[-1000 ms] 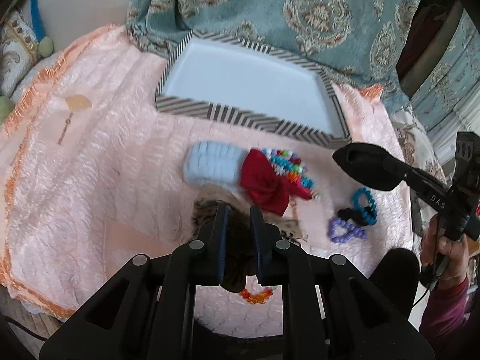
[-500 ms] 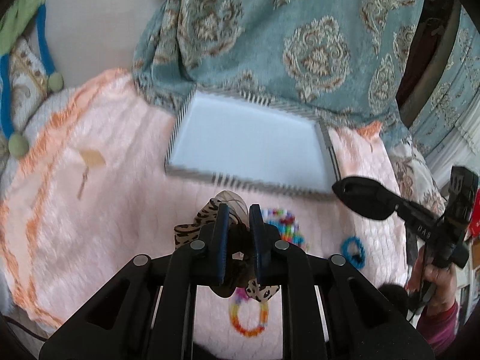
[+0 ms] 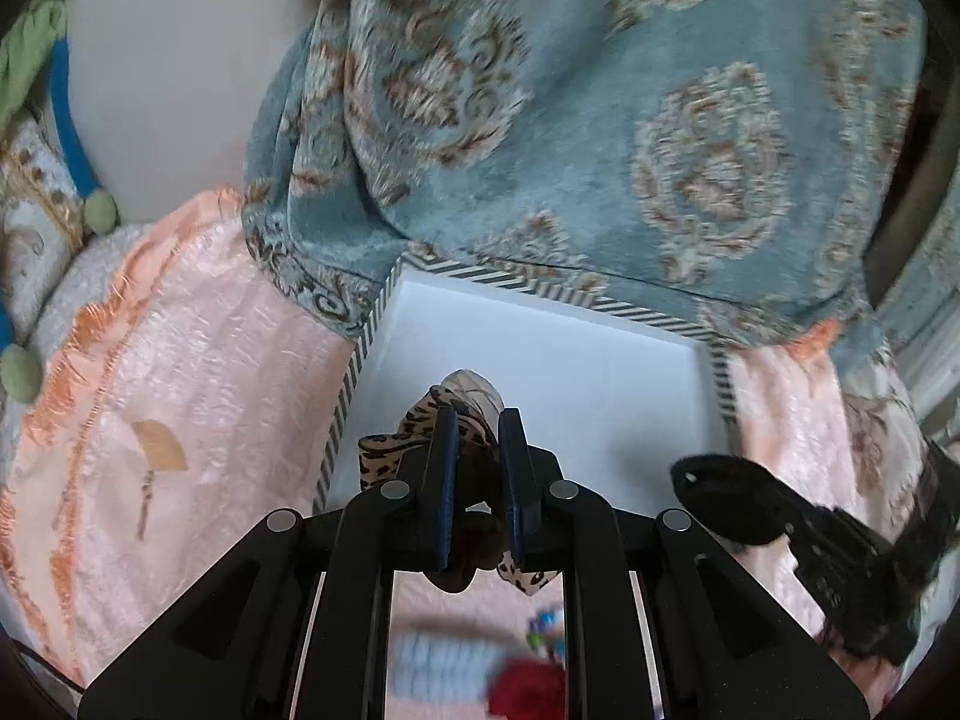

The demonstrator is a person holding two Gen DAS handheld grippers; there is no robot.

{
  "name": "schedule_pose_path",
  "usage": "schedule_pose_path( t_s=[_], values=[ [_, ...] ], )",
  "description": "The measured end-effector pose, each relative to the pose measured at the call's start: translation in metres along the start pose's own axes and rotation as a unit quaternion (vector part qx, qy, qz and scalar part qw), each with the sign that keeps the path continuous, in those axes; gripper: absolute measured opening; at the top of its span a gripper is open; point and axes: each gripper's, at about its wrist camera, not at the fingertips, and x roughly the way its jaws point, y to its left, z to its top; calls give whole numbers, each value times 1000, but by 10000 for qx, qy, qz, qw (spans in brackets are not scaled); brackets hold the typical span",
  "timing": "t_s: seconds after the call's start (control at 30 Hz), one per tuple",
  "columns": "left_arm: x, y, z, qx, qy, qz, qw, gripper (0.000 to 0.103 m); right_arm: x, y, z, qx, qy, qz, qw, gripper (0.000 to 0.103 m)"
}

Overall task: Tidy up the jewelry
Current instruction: 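Place the leopard bow clip in the tray with the left gripper while the right gripper places the black clip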

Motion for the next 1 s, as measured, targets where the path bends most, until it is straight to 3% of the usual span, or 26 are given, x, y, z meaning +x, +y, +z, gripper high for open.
schedule_pose_path(
  t_s=[0.23, 0.5, 0.53, 0.6, 0.63, 0.8, 1.0],
  values=[
    [61, 17, -2, -228, 328, 222, 9990, 13, 32, -7, 4, 130, 138, -42, 9998, 13],
    [74, 20, -18, -146, 538, 342, 9979, 13, 48, -9, -8, 71, 536, -72, 9985, 13],
    [74, 20, -20, -139, 544, 355, 9978, 15, 48, -9, -9, 64, 549, -94, 9984, 15],
    [73, 19, -25, -124, 590, 398, 9974, 20, 48, -9, -10, 43, 600, -157, 9981, 36],
    [72, 19, -27, -114, 601, 406, 9973, 24, 48, -9, -10, 36, 614, -177, 9979, 39],
    [61, 12, -35, 17, 469, 487, 9977, 46, 37, -3, -13, -91, 532, -177, 9984, 41],
    [41, 6, -41, 127, 334, 496, 9981, 47, 14, 5, -13, -116, 359, -113, 9992, 45]
  ],
)
